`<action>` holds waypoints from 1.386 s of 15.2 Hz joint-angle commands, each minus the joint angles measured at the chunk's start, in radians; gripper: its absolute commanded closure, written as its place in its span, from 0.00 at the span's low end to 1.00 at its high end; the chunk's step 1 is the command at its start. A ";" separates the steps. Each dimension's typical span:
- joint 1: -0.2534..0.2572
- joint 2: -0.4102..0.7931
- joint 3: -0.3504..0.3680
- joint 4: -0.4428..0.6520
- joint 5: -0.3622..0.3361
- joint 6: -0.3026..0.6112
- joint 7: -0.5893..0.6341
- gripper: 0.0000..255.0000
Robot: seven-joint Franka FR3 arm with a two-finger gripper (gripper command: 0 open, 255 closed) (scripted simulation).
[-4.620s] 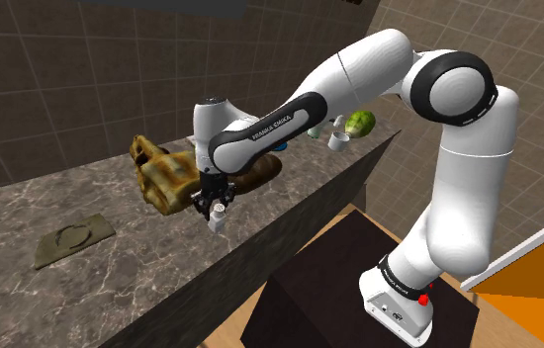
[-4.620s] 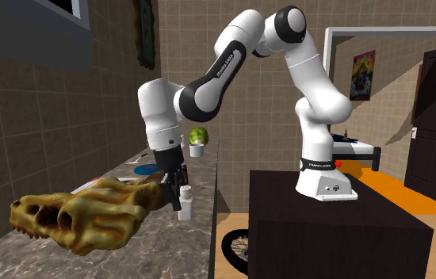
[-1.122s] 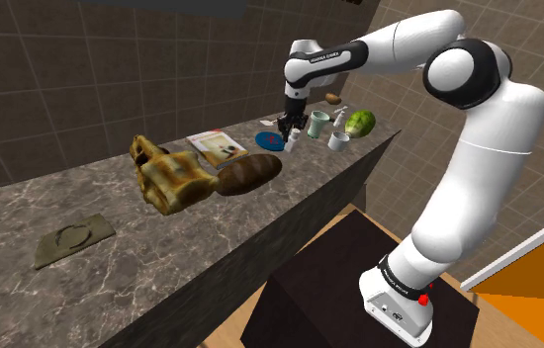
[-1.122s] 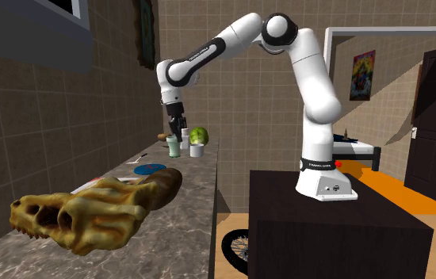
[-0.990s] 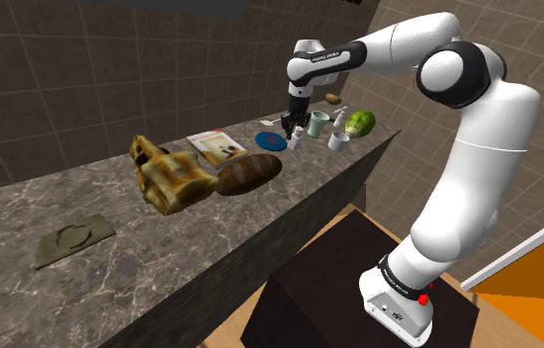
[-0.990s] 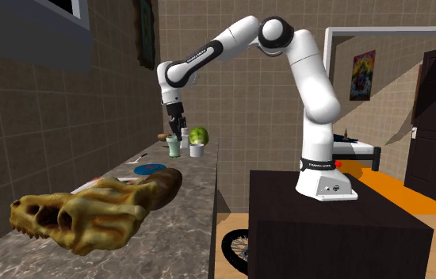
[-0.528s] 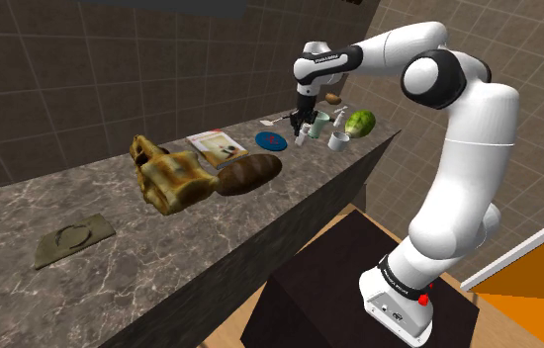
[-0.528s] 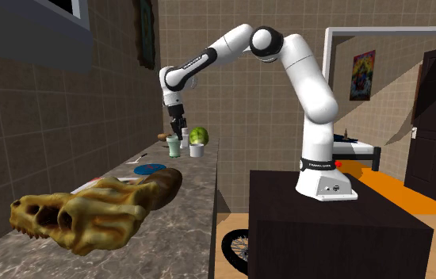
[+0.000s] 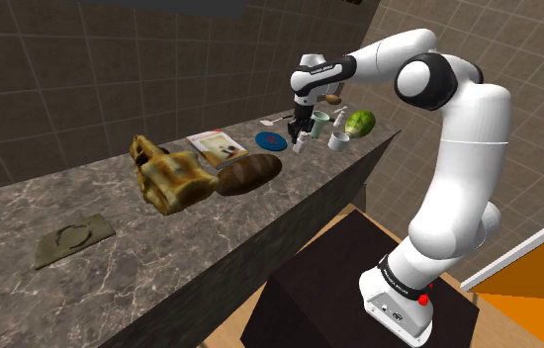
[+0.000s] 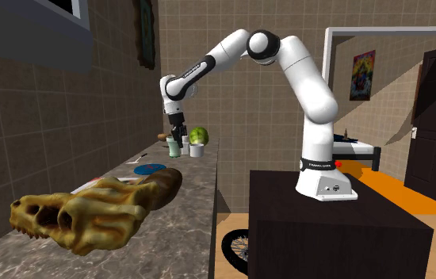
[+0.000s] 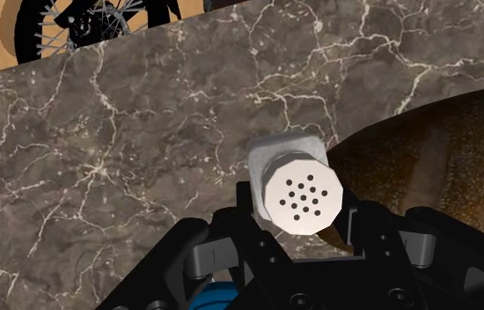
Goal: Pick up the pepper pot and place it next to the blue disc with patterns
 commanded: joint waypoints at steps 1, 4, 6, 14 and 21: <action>-0.001 0.017 0.000 -0.001 0.000 0.019 0.000 1.00; -0.001 0.039 -0.001 -0.010 -0.001 0.049 0.002 1.00; -0.001 0.054 -0.001 -0.015 -0.002 0.069 0.004 1.00; -0.001 0.119 -0.001 -0.026 -0.003 0.145 0.009 1.00; -0.001 0.167 -0.002 -0.025 -0.005 0.192 0.012 1.00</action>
